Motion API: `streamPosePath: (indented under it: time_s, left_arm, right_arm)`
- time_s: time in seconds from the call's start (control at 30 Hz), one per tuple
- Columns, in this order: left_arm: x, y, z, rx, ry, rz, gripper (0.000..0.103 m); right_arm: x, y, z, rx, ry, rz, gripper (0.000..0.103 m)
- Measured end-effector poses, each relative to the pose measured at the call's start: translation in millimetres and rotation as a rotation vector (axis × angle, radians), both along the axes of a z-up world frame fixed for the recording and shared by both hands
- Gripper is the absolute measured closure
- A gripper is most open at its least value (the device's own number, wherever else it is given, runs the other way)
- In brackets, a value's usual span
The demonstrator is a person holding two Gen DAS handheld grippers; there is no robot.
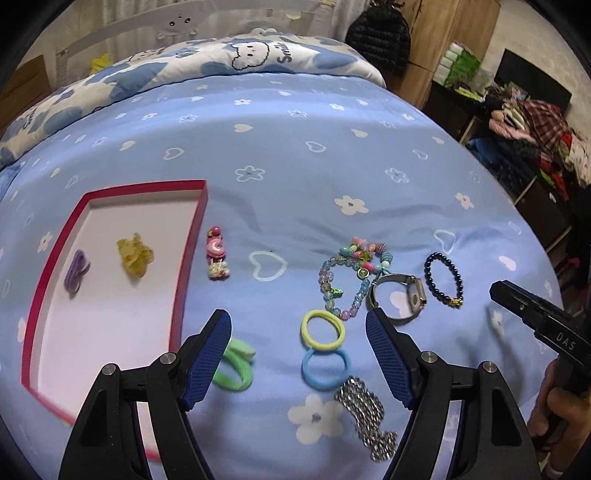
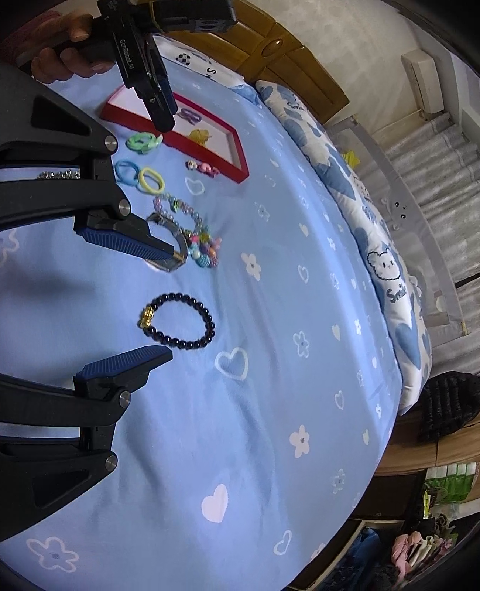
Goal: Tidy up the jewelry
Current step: 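Move both tools back toward the remaining jewelry, then grasp the pastel bead bracelet with the left tool while the right tool grasps the black bead bracelet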
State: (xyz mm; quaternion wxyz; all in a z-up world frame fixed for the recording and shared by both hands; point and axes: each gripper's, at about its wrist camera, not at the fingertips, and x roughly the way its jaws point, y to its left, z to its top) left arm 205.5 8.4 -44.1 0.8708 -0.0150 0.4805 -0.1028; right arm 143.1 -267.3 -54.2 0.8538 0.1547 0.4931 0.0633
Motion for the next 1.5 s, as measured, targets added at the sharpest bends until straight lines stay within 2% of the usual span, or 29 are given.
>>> streamPosePath:
  time_s: [0.27,0.5,0.67,0.77,0.87,1.07,1.5]
  left_arm:
    - [43.1,-23.7,-31.9,0.067,0.062,-0.047,0.042]
    - [73.3,-41.1,-58.3,0.088,0.118,-0.095,0.051]
    - [89.0,-51.0,-78.1,0.106,0.144,-0.124,0.064]
    - [91.1,-57.6,-81.4,0.108,0.133,-0.153,0.087]
    - [89.0,-62.2,-82.3,0.130,0.106,-0.163,0.093]
    - [83.1,-54.4,-73.0,0.065,0.083,-0.146,0.095]
    - [28.9,-18.1,-9.5,-0.029,-0.039,-0.102,0.095]
  right_arm:
    - [18.5,1.6,-19.1,-0.028,0.038,0.018,0.054]
    - [33.3,3.5,-36.0,-0.076,0.069,0.028,0.056]
    - [41.5,5.5,-51.8,-0.133,0.106,0.031,0.069]
    - [42.0,8.4,-55.1,-0.174,0.103,0.031,0.077]
    - [43.1,10.6,-57.3,-0.203,0.100,0.033,0.094]
    - [39.3,9.9,-48.9,-0.183,0.066,0.021,0.096]
    - [29.0,29.1,8.5,-0.117,-0.062,0.047,0.096]
